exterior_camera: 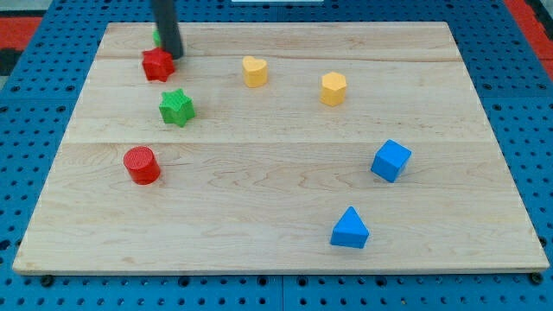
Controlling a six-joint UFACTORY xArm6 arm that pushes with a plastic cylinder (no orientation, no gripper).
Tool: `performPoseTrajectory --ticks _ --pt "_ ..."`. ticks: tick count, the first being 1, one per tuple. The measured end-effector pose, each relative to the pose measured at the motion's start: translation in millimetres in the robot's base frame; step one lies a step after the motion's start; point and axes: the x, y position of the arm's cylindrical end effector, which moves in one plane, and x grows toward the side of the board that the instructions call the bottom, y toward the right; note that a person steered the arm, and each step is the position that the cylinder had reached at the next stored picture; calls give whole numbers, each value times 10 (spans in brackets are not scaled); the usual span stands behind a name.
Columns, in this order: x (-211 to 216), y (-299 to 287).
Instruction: Move the green circle to the top right of the yellow heart
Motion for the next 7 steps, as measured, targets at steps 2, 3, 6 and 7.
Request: performPoseTrajectory --ticks 2,3,6,7 --pt "0 -372" --pt "-215 -616" --pt "-283 27" --pt "-286 -120"
